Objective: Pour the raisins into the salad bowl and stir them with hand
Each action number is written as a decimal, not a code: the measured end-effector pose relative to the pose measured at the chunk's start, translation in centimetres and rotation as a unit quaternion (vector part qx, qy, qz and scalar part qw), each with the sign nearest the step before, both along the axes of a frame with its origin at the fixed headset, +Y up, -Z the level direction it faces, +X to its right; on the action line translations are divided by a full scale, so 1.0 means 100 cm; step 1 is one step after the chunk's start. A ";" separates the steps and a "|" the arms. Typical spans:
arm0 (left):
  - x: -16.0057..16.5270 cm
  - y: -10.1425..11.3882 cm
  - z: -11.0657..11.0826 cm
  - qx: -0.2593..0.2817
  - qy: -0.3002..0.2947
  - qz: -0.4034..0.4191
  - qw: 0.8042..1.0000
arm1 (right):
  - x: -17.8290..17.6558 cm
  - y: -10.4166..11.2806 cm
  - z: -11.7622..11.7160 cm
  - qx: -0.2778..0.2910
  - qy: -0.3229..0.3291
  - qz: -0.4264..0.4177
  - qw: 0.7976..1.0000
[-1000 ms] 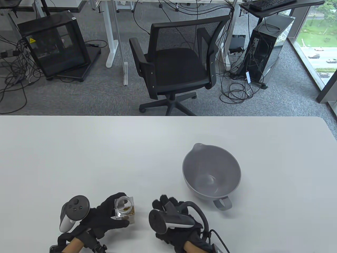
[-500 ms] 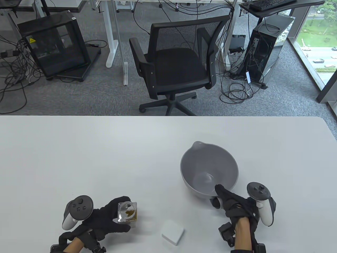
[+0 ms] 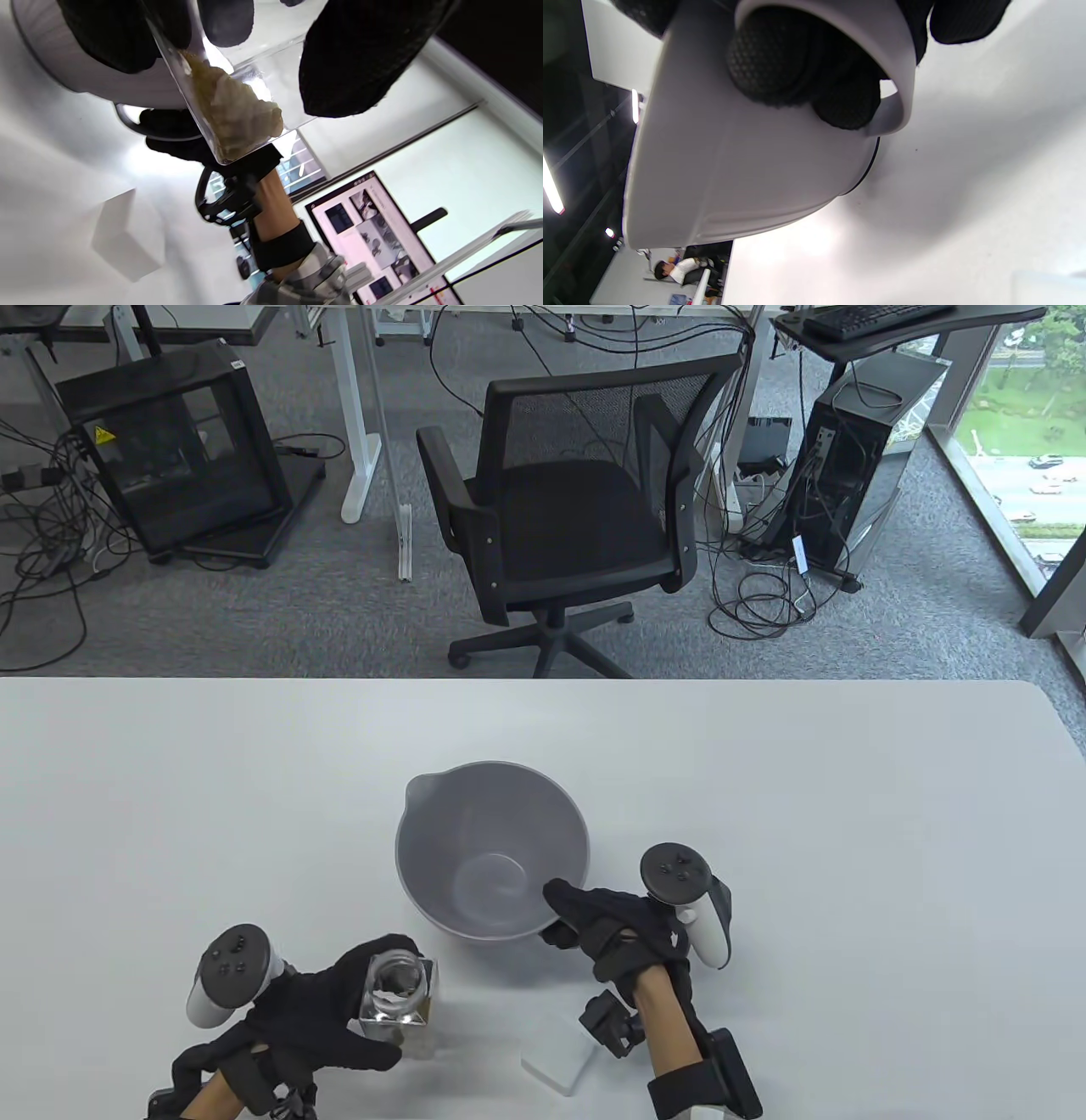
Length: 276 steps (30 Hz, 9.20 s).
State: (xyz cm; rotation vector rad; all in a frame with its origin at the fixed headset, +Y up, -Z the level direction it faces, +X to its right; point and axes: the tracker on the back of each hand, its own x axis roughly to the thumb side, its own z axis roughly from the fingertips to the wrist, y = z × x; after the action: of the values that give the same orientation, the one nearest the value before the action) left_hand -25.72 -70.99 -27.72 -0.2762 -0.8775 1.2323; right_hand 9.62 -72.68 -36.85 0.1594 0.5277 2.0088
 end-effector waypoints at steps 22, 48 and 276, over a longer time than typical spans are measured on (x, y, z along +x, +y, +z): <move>0.022 0.088 -0.055 0.187 0.201 -0.228 0.934 | 0.012 -0.015 0.003 0.014 0.012 -0.035 0.999; 0.125 0.100 -0.095 0.227 0.044 -0.476 0.849 | 0.013 -0.018 0.003 0.014 0.008 -0.039 0.999; 0.016 -0.030 0.010 -0.052 0.139 -0.146 0.978 | 0.069 -0.011 0.042 0.078 -0.008 0.055 0.995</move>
State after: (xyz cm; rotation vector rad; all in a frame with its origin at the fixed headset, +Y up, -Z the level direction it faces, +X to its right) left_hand -24.12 -74.00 -26.68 -0.2973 -0.5106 1.0137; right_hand 16.55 -73.75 -32.61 0.2140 0.3754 2.1580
